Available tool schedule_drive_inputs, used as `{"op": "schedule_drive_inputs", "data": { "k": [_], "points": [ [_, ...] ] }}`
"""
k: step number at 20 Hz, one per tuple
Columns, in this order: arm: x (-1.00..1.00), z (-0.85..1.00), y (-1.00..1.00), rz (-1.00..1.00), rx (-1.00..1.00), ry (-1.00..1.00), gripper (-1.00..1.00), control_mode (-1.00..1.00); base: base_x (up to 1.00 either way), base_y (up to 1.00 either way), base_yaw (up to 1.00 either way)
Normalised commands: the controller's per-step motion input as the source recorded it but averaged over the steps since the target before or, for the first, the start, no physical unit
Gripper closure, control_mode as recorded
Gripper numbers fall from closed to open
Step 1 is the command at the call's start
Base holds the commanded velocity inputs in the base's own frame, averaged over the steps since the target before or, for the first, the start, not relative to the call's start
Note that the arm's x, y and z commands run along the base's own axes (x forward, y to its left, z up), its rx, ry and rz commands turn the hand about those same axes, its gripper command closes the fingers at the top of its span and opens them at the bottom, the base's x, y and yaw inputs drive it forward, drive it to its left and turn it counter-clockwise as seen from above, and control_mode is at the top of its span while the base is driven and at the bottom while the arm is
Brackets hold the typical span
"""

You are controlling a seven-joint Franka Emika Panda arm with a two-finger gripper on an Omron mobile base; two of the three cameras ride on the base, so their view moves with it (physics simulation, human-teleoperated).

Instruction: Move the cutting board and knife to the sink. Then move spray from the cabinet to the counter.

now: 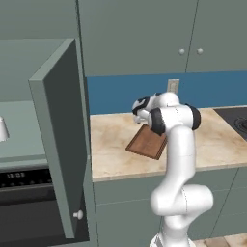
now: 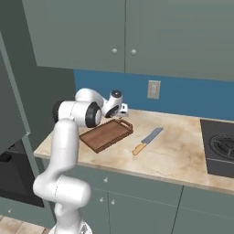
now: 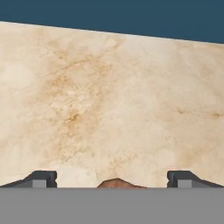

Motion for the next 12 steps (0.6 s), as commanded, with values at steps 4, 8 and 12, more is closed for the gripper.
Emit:
{"op": "schedule_drive_inputs", "data": {
  "k": [4,8,12],
  "points": [
    [0.26,-0.24,0.0,0.0,0.0,0.0,-1.0,-1.0,0.0,0.0,0.0],
    [0.19,-0.23,0.0,0.0,0.0,0.0,-1.0,-1.0,0.0,0.0,0.0],
    [0.04,-0.21,-0.01,0.0,0.0,0.0,-1.0,-1.0,0.0,0.0,0.0]
  ]
}}
